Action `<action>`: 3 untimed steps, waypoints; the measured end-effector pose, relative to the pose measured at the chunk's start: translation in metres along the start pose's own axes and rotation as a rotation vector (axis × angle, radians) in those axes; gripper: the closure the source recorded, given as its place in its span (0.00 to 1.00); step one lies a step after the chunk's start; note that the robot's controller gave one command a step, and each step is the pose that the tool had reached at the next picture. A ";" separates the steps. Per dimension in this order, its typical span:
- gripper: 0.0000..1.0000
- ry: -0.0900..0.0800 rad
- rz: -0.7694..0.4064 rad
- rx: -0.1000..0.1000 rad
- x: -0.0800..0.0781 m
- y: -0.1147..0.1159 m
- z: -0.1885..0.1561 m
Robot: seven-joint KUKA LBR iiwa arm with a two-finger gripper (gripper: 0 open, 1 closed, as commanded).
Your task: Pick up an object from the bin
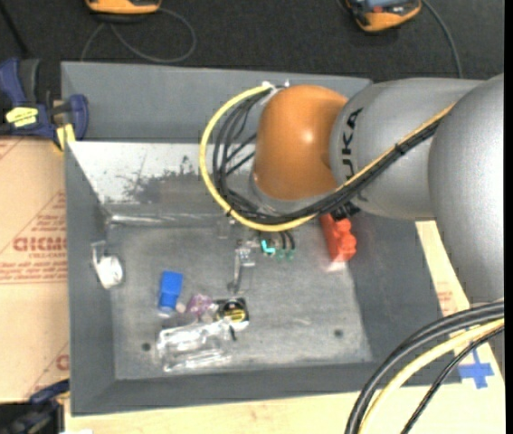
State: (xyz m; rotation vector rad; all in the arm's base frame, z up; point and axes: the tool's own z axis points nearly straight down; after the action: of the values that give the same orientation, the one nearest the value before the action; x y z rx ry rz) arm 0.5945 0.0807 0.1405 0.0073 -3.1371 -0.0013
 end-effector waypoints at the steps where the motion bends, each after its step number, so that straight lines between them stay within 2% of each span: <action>1: 0.00 -0.007 -0.207 0.000 -0.027 0.060 0.072; 2: 0.00 -0.015 -0.504 0.001 -0.014 0.079 0.039; 3: 0.00 -0.015 -0.781 0.003 -0.013 0.087 0.034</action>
Offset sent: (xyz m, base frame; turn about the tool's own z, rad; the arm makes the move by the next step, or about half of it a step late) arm 0.0259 0.0600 -0.0705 -0.2067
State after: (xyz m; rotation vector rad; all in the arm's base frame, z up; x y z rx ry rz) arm 0.6069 0.1679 0.1069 1.2071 -2.9120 0.0001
